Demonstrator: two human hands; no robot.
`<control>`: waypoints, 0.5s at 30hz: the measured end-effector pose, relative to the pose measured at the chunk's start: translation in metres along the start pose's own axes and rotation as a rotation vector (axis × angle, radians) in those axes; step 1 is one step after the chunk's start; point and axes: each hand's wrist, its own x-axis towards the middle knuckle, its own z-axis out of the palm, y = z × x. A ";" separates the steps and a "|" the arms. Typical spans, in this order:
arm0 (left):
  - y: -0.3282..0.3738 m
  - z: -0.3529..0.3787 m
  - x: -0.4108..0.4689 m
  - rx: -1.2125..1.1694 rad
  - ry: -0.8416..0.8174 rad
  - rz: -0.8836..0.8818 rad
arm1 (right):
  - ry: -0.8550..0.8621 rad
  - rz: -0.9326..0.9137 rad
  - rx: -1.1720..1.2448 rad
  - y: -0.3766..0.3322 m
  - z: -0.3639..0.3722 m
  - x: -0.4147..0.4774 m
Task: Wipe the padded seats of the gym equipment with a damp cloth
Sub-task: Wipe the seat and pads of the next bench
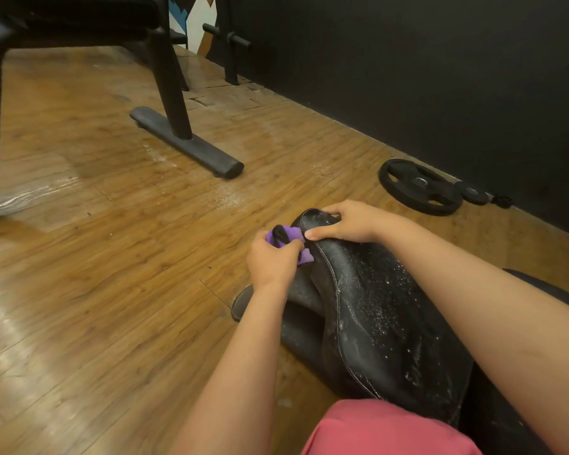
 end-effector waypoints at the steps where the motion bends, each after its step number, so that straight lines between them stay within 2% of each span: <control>1: -0.005 -0.001 -0.001 0.006 0.018 -0.029 | 0.002 0.001 0.003 0.001 0.000 0.001; 6: -0.025 -0.003 -0.013 -0.094 -0.079 -0.212 | -0.003 0.000 0.000 0.003 0.001 0.003; 11: 0.002 0.002 -0.014 -0.073 -0.085 -0.064 | 0.019 -0.030 0.001 0.005 0.003 0.001; 15: 0.009 0.009 -0.017 -0.047 -0.033 0.055 | 0.072 -0.053 0.119 0.011 0.003 -0.006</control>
